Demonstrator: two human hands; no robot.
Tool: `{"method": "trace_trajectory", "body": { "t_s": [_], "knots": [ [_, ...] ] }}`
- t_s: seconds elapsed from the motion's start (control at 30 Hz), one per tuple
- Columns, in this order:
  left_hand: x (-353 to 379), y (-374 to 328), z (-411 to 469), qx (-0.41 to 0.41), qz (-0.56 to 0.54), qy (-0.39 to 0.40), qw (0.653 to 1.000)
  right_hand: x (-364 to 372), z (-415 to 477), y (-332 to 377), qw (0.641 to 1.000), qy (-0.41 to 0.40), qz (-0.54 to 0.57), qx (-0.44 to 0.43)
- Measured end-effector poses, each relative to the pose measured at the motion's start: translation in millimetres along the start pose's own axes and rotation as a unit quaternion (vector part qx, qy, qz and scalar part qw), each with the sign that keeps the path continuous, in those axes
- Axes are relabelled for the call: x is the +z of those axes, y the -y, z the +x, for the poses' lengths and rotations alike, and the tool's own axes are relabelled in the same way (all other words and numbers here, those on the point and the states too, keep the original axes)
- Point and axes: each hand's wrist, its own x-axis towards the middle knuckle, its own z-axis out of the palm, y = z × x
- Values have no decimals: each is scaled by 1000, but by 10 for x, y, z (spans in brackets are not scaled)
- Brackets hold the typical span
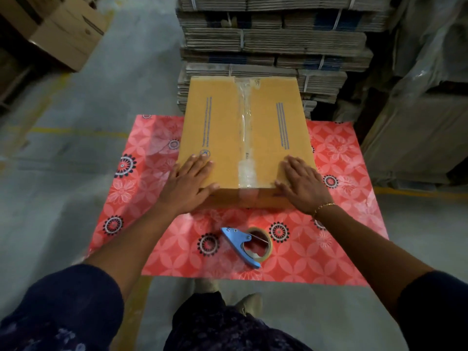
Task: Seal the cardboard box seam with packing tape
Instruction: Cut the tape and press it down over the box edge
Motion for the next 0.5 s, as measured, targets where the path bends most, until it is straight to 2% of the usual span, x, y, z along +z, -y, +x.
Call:
{"method": "trace_trajectory", "body": {
  "t_s": [0.07,0.13,0.2,0.23,0.27,0.33,0.4,0.5],
  "knots": [
    [57,87,-20,-88,-50,-22,995,7,40,-128,992,-30,52,110],
    [89,134,11,-197,-192,-34,961,-28,138,-157,955,-52,183,229],
    [107,189,71,-294,-384,-34,874,-103,223,-115,883,-50,341,318],
    [101,201,88,-318,-457,-35,830,-120,255,-114,856,-41,387,341],
    [102,210,100,-326,-495,-41,805,-128,273,-121,841,-35,411,350],
    [95,244,131,-323,-501,-54,801,-93,301,-158,836,-45,421,349],
    [74,331,148,-317,-489,-54,811,-55,312,-104,845,-55,401,349],
    [89,658,99,-312,-500,-51,806,37,370,129,856,-60,382,344]
  ]
}}
